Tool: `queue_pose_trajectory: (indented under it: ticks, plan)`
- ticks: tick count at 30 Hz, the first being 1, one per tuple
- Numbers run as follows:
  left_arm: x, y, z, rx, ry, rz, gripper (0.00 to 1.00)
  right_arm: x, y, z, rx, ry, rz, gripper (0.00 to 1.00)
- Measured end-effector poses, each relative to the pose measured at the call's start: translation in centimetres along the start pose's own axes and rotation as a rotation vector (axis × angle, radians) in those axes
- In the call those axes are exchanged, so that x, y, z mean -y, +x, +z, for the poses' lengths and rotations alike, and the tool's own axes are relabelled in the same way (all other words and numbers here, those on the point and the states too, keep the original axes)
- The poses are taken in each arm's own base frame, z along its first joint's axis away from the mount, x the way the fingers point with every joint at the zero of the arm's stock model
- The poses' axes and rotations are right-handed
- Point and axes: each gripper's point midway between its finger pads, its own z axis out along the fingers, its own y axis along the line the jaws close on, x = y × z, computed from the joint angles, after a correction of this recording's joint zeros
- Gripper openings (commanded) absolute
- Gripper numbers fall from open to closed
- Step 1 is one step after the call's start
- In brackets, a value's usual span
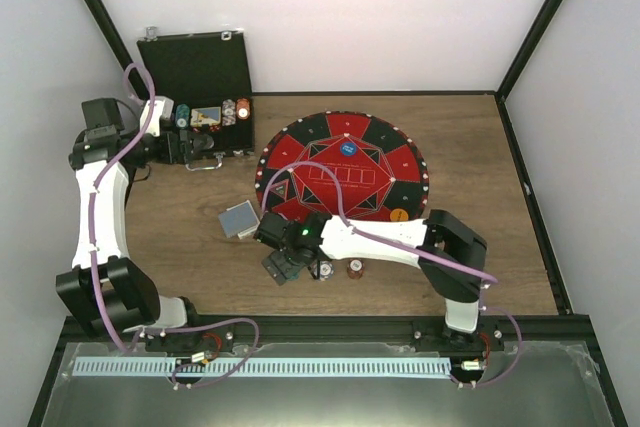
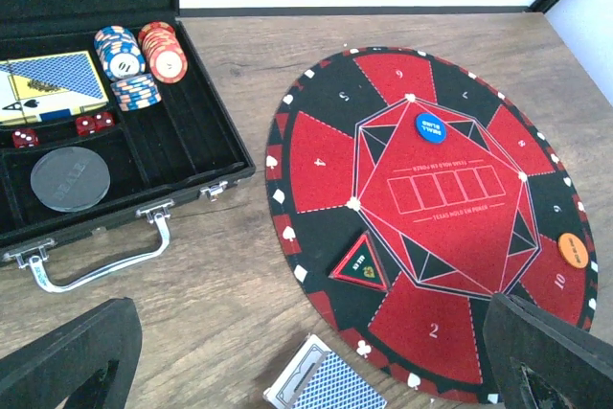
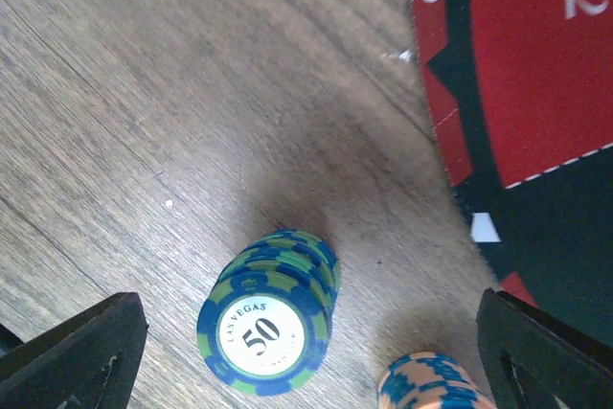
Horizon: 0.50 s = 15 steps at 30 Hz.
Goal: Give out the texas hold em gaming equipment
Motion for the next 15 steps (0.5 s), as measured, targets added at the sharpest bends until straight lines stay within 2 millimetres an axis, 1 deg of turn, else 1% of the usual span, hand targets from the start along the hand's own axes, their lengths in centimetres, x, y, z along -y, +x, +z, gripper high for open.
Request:
queue_pose_trajectory:
  ticks: [3,8,12,15]
  plan:
    - [-0.1,0.1,0.1,-0.005,0.001,0.002,1.0,-0.6,0.8,0.9,-0.033,-0.007,-0.021,0.9]
    - [-0.2,0.2,0.2,-0.013,0.001,0.001,1.0,-0.9,1.4,1.9,-0.063,-0.014,-0.041,0.81]
    - [-0.2,0.3,0.2,-0.016,0.002,0.006,1.0,-1.0,1.6,2.3,-0.072,-0.016,-0.049,0.76]
    - [-0.2,0.3,0.2,-0.016,0.0,0.009,1.0,-1.1,1.6,2.4,-0.071,-0.02,-0.052,0.74]
